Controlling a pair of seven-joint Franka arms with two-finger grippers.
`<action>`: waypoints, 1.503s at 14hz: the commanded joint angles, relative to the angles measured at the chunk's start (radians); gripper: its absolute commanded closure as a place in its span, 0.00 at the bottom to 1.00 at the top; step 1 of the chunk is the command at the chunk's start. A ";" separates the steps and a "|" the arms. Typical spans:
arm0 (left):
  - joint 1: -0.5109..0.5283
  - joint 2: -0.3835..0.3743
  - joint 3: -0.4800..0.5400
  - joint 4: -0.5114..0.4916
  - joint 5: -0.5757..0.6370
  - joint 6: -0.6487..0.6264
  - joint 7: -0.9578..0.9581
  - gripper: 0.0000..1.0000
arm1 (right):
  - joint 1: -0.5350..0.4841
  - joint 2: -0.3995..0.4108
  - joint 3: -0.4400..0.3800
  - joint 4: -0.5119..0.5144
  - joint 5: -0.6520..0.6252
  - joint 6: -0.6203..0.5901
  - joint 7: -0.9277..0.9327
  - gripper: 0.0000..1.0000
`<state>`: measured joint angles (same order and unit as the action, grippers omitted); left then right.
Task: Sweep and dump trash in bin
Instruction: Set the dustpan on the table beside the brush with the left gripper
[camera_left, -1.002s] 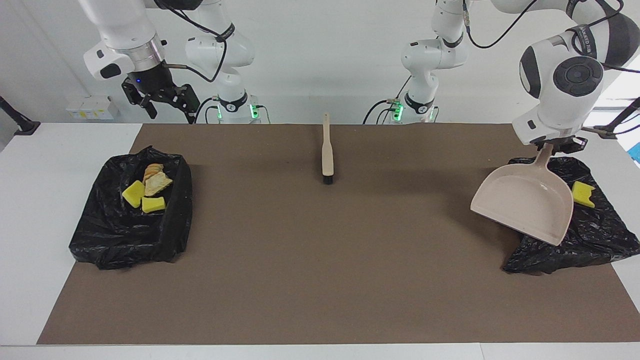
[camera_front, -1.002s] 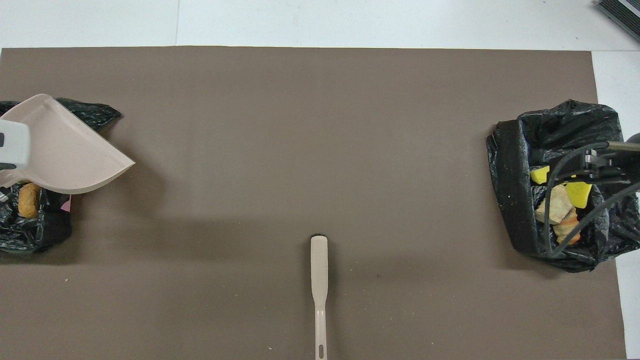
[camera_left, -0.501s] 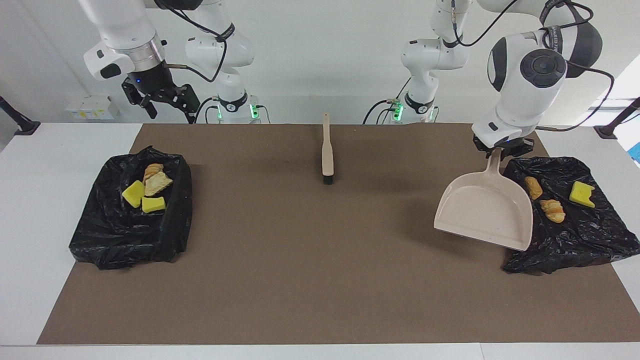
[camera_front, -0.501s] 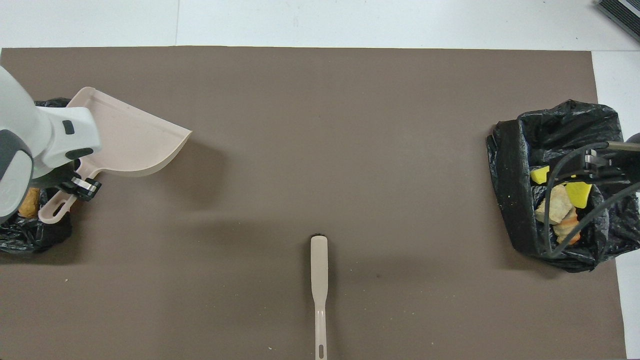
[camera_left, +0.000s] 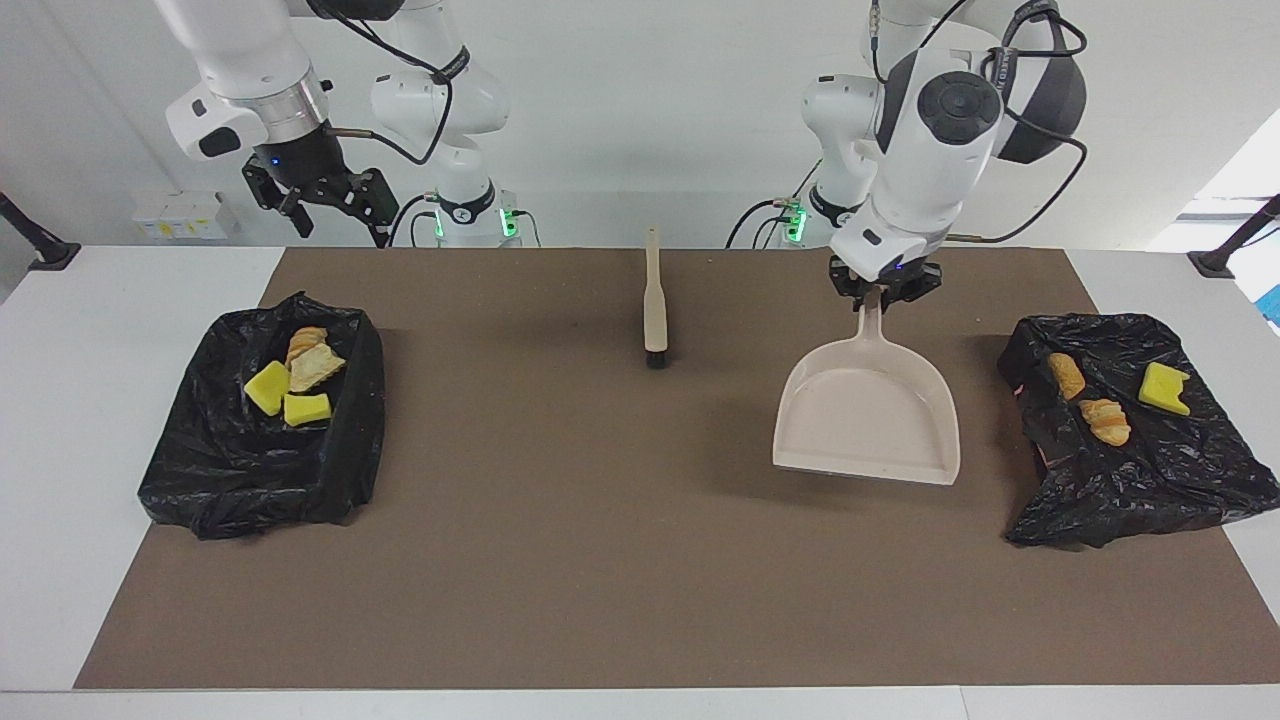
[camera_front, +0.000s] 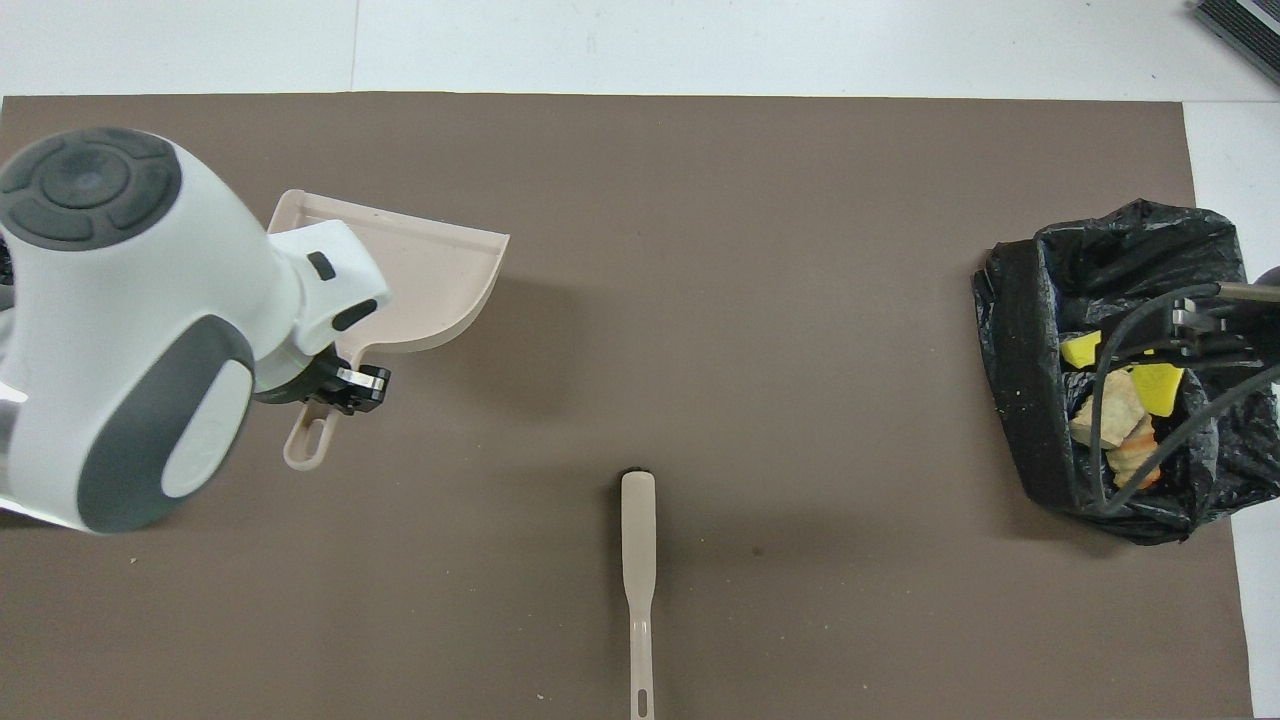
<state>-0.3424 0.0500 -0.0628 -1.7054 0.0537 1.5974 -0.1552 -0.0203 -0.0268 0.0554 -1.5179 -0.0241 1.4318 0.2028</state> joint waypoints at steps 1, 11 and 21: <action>-0.093 -0.015 0.018 -0.022 -0.052 0.079 -0.108 1.00 | -0.012 -0.007 0.001 -0.010 0.007 0.012 -0.016 0.00; -0.296 0.227 0.017 -0.031 -0.115 0.507 -0.492 1.00 | -0.012 -0.007 0.001 -0.010 0.007 0.012 -0.016 0.00; -0.342 0.357 0.020 -0.036 -0.078 0.635 -0.555 0.11 | -0.015 -0.007 0.000 -0.010 0.007 0.010 -0.016 0.00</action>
<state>-0.6679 0.4025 -0.0632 -1.7480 -0.0515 2.2167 -0.6912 -0.0219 -0.0268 0.0522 -1.5179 -0.0241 1.4318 0.2028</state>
